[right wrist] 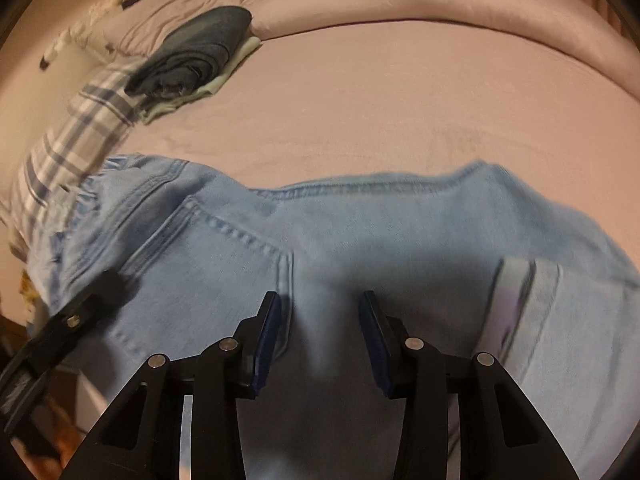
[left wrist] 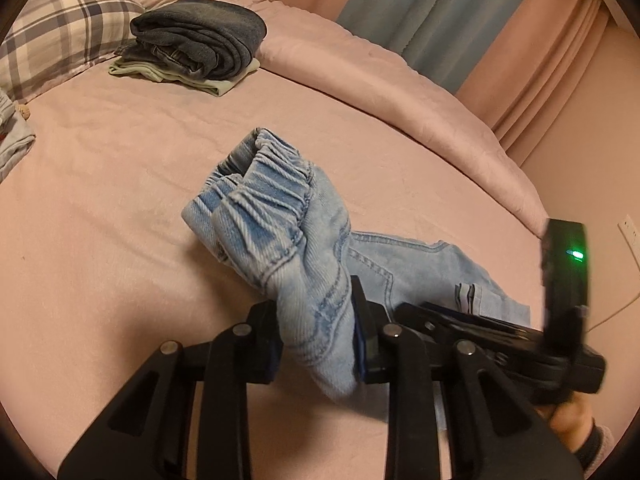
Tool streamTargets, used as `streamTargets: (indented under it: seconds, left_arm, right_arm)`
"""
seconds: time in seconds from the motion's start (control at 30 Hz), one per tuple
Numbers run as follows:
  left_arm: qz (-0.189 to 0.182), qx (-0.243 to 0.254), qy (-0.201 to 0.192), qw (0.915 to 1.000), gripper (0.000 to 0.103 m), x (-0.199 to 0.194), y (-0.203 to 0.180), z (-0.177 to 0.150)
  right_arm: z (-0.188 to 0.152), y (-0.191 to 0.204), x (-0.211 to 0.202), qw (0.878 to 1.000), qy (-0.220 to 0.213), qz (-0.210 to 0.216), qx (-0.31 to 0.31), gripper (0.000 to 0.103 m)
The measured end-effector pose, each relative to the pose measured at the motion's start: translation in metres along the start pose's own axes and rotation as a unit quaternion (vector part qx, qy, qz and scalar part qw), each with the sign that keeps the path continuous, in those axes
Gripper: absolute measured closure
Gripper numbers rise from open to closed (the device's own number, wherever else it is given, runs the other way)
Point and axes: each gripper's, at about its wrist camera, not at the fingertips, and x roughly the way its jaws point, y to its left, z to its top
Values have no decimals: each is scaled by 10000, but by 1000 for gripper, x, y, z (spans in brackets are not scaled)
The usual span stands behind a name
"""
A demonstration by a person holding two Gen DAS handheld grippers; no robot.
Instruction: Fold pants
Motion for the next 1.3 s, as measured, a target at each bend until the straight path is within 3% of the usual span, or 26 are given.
streamTargets:
  seconds: [0.17,0.27,0.37,0.6,0.8,0.93,1.1,1.3]
  left_arm:
    - [14,83,-17,10000,76,-2,-5,-2]
    - [30,170,1,9999,76,-1,-10,-4]
    - [34,289,-33,9996,76,-4,-17,-4]
    - [15,691,-161,9975,76,-12,-39,-3]
    - [-6,871,-150,9961,76,-11,-54,-3]
    - [-16,1038,-202,9944,76,-16,-62,-3]
    - [12,1240,-237,9920,76,-17,-73,-5]
    - [11,1508,-290,9881,76,-18,-85,-8]
  right_arm:
    - [-25,4,-14,9992,163,353,-31,59]
    - [-37,11,-8,9986,312,340,-241,59]
    - [-38,14,-8,9985,341,279,-328,59]
    - [-49,1,-22,9971,385,659,47,59]
    - [-57,4,-20,9966,425,692,-148,59]
    - [-58,-15,-28,9918,357,1178,330,59]
    - [-63,-46,-41,9851,90,1463,901,55]
    - [-67,-80,-43,9613,-117,2153,1716,51]
